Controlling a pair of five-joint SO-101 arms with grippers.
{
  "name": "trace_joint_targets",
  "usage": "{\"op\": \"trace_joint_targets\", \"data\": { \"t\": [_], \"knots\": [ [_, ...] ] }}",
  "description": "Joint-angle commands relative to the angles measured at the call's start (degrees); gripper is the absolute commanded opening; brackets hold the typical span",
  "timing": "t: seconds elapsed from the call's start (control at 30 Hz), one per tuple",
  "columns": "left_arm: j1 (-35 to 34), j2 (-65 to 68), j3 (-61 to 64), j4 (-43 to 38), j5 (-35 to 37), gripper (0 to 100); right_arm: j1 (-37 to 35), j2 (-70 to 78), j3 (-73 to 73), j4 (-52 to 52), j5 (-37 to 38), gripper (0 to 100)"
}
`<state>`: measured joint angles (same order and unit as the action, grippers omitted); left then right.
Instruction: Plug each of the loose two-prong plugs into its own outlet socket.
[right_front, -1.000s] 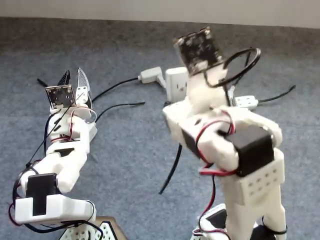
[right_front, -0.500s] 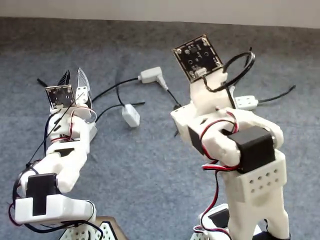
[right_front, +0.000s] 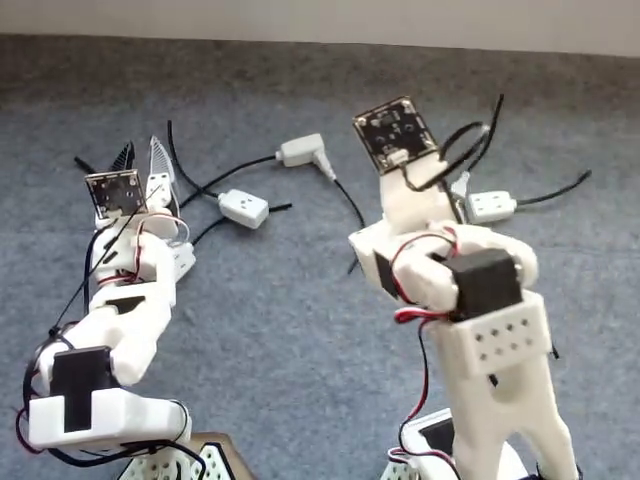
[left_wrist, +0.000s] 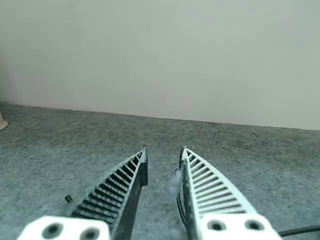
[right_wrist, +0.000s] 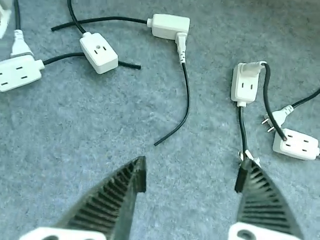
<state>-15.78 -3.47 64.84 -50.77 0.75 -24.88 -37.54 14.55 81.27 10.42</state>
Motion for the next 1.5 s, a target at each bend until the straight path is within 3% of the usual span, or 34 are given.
{"op": "trace_joint_targets", "data": {
  "t": [0.0,0.13,0.23,0.3,0.47,0.53,0.67,0.87,1.03,1.13,1.23,1.47],
  "knots": [
    [-1.01,-0.57,-0.75,-0.09,0.00,12,0.84,-1.01,9.19,-12.97,0.53,27.5],
    [0.48,-0.40,-2.51,1.05,0.09,12,4.09,-1.10,13.76,-15.78,0.18,27.5],
    [1.36,-1.10,-7.60,10.46,0.09,13,8.31,-0.75,15.25,-15.34,-0.70,27.5],
    [1.36,-0.84,-15.96,24.79,0.09,13,11.91,-1.01,17.45,-15.78,-4.13,27.5],
    [3.30,-0.31,-43.30,70.95,-0.18,13,17.54,-1.01,20.00,-15.78,-9.58,27.5],
    [4.62,-0.31,-51.03,82.20,-0.26,13,18.68,-0.57,21.41,-15.78,-11.34,27.5],
    [5.76,-0.31,-58.68,94.77,-0.35,12,19.47,-0.48,25.63,-15.78,-14.15,27.5],
    [5.23,-0.22,-56.31,104.97,-2.90,13,19.47,-0.48,32.13,-15.87,-14.86,27.5],
    [4.26,-0.22,-47.60,103.47,-29.01,12,20.18,-1.01,39.25,-20.97,-14.86,27.5],
    [4.70,-0.31,-41.80,99.69,-40.97,12,20.62,-1.01,42.77,-25.80,-14.86,27.5],
    [6.90,-0.40,-38.46,98.90,-47.12,12,20.70,-1.01,44.70,-29.14,-14.86,27.5],
    [10.24,-0.31,-32.31,98.64,-53.36,12,20.70,-0.57,45.41,-30.29,-14.86,27.5]
  ]
}}
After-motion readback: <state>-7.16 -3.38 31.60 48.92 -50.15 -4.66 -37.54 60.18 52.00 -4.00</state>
